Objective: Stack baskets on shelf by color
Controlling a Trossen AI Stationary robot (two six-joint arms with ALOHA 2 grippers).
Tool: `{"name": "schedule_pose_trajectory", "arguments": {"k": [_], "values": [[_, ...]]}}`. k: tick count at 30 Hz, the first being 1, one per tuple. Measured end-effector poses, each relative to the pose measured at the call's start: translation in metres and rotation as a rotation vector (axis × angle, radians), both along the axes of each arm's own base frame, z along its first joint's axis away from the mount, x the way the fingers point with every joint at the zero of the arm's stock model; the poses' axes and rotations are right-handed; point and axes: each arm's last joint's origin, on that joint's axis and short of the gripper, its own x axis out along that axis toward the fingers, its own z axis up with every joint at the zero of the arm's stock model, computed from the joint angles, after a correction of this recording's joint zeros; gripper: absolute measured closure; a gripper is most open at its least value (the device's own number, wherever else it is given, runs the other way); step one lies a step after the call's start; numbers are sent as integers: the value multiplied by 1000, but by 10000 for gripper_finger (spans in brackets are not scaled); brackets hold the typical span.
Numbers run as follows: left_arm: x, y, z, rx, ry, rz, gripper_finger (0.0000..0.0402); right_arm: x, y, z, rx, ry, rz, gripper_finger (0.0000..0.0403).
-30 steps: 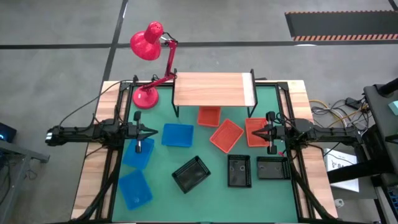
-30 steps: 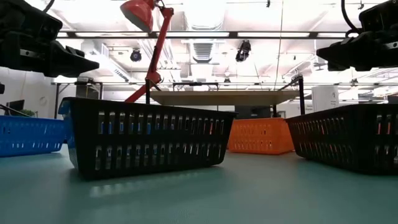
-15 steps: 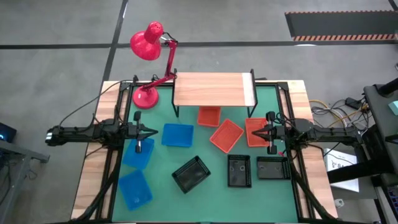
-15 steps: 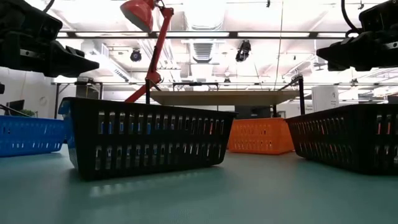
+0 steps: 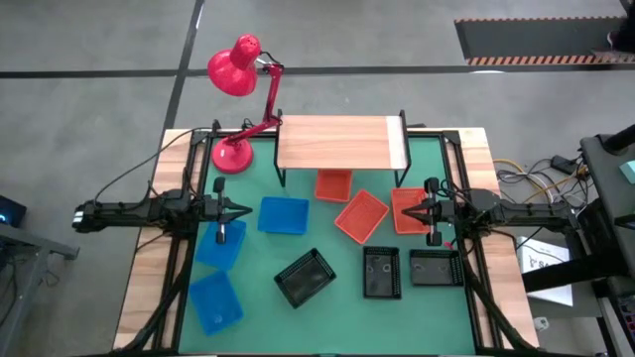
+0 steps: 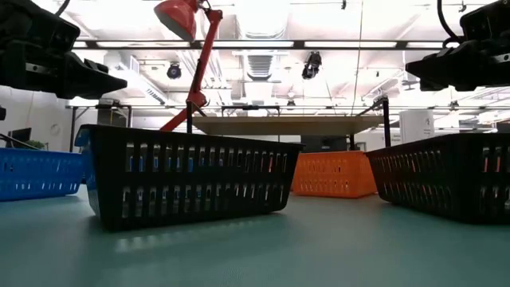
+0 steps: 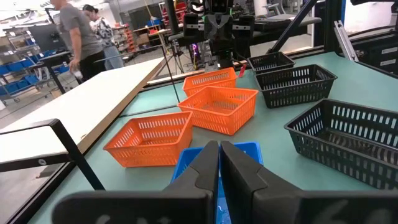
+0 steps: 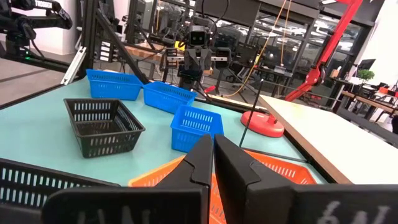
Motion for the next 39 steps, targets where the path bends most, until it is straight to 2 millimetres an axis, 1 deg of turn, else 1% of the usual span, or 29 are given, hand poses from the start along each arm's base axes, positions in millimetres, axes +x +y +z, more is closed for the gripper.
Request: {"name": "schedule_pose_trajectory", "arguments": {"k": [28, 30, 34, 39], "values": [[0, 0, 0, 0, 0, 0, 402, 0, 0, 0, 1, -1, 0, 394], [0, 0, 0, 0, 0, 0, 402, 0, 0, 0, 46, -1, 1, 394], [0, 0, 0, 0, -1, 0, 402, 0, 0, 2, 234, -15, 4, 394], [0, 0, 0, 0, 0, 0, 402, 0, 0, 2, 278, -14, 4, 394]]}}
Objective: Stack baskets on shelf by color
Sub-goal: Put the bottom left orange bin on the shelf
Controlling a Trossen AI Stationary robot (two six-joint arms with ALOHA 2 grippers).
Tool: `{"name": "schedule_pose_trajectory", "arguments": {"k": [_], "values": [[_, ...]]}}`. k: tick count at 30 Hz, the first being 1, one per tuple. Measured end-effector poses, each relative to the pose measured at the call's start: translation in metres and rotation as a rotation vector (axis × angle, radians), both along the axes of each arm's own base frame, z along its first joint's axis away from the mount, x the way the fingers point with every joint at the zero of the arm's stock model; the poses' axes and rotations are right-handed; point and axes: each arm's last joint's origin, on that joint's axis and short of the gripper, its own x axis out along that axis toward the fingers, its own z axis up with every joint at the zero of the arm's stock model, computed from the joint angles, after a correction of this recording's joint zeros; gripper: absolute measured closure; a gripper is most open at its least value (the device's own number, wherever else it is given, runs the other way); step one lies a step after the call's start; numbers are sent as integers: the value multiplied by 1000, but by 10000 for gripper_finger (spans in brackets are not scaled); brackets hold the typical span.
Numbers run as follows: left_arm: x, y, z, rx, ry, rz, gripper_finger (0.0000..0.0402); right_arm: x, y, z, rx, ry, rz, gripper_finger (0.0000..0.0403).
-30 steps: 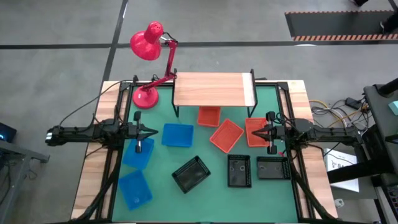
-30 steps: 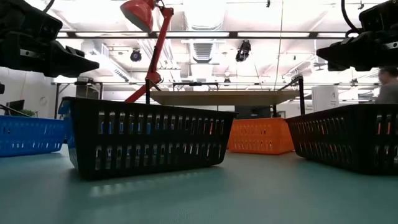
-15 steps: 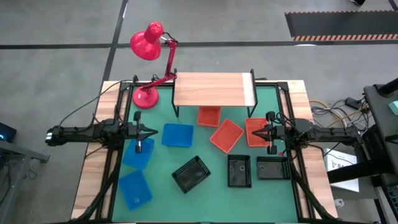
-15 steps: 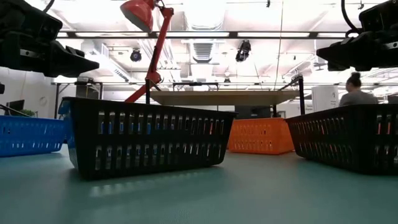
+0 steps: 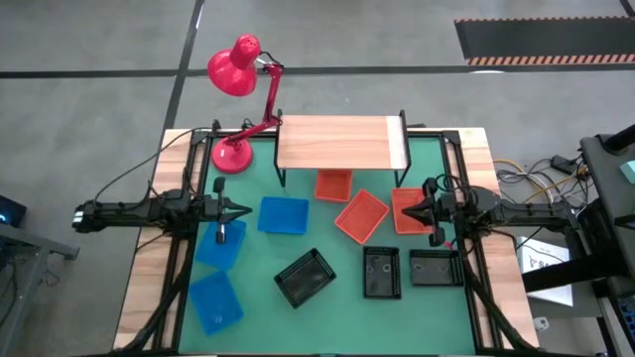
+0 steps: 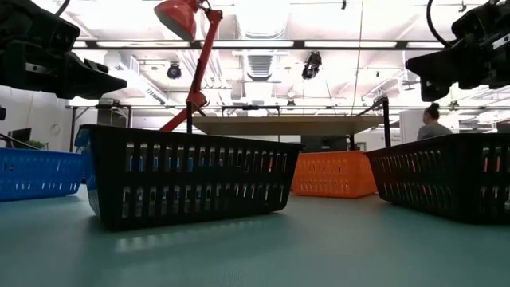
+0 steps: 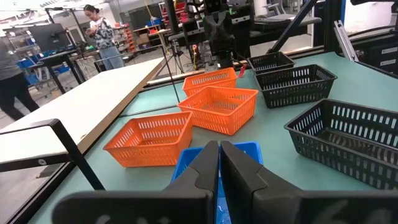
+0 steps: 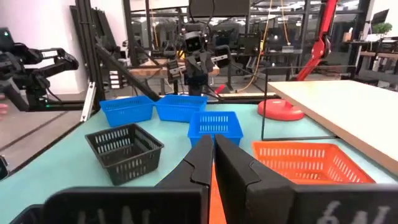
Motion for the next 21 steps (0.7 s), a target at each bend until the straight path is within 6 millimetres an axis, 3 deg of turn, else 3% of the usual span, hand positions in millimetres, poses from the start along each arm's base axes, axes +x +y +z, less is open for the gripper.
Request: {"name": "schedule_pose_trajectory", "arguments": {"k": [14, 21], "values": [[1, 0, 1, -12, -29, 1, 402, 0, 0, 0, 215, 2, 5, 394], [-1, -1, 35, -311, -392, -43, 402, 0, 0, 0, 212, 1, 5, 394]]}}
